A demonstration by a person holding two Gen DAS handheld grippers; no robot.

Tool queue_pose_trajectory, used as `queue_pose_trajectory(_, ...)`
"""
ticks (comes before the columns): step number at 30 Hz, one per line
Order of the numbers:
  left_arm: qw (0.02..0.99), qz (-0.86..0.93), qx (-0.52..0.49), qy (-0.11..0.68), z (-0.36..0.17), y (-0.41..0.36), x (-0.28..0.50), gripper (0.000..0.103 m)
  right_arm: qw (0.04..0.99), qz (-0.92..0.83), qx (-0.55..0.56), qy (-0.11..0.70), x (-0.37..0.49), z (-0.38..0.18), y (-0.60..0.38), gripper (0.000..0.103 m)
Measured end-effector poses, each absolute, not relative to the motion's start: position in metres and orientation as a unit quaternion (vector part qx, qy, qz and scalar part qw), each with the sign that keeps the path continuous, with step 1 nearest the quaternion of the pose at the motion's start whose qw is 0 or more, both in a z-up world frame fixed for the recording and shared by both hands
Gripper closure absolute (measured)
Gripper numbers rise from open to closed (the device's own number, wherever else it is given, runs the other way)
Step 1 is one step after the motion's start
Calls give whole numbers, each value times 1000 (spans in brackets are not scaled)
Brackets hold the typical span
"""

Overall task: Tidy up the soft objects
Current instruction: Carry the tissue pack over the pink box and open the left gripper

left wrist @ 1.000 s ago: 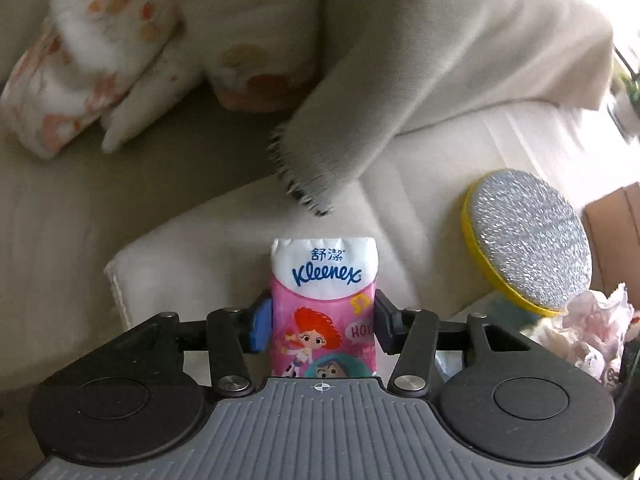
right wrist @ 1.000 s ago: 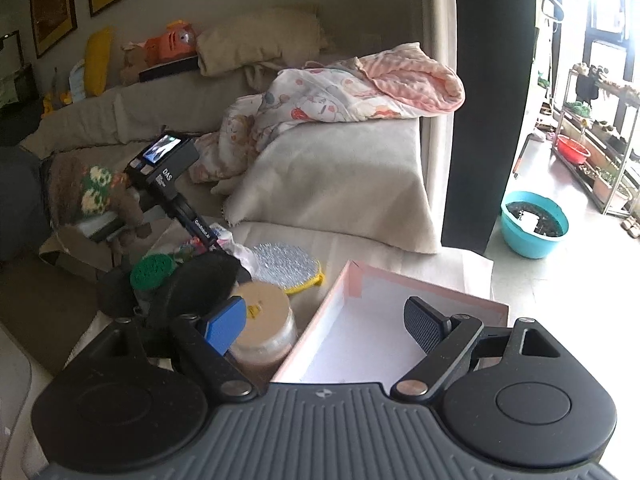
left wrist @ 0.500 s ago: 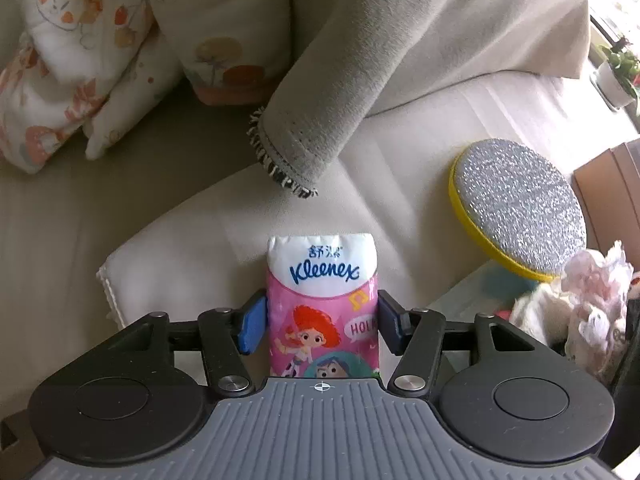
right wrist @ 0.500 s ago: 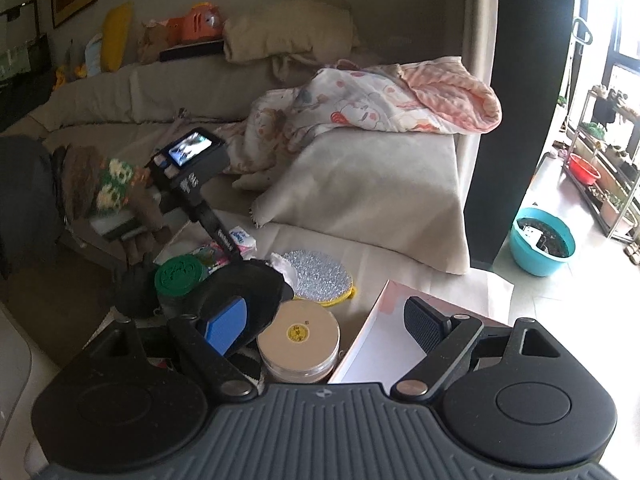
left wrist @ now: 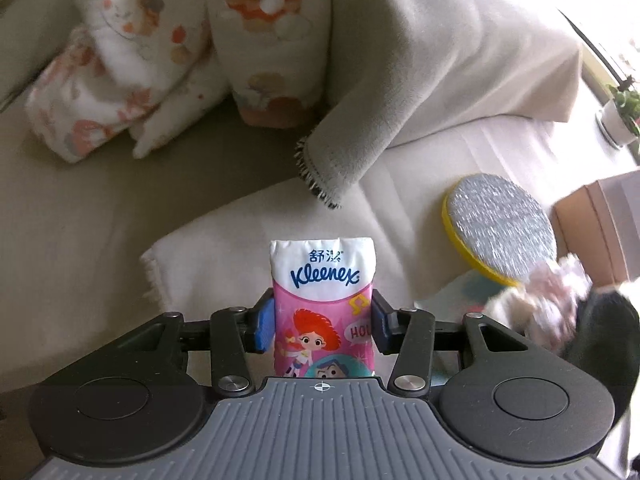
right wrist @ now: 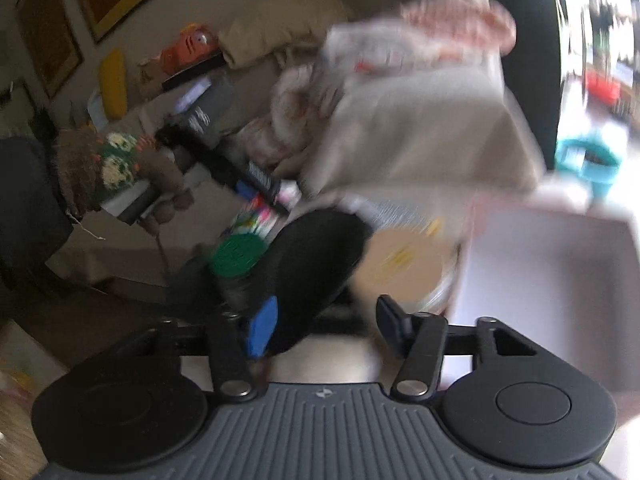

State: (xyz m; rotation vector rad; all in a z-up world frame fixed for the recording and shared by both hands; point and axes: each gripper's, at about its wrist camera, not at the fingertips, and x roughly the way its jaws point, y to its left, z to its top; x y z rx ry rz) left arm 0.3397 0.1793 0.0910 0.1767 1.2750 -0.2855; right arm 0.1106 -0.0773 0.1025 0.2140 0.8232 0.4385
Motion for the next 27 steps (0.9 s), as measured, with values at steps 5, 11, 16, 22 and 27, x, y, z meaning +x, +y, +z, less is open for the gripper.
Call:
queue_pose_trajectory(5,792,-134,109,586,113,182,318,52,869,168,135,446,122,79,-50,56)
queue_pose_trajectory(11,801,-135,122,570,142,185,296,52,867,134,146,457,125,68,-34,93)
queue_pose_trajectory(16,802,-116,143,569,159,188,280,52,901,141,107,396,112,109,-33,101)
queue_pose_trajectory(22,809,-101,167,555,198,179,249,52,931,155,72,321,104,181,-54,101)
queue_pose_trajectory(27,814,-97,186,541,233,156,222,52,947,162,58,272,107,237,-76,101)
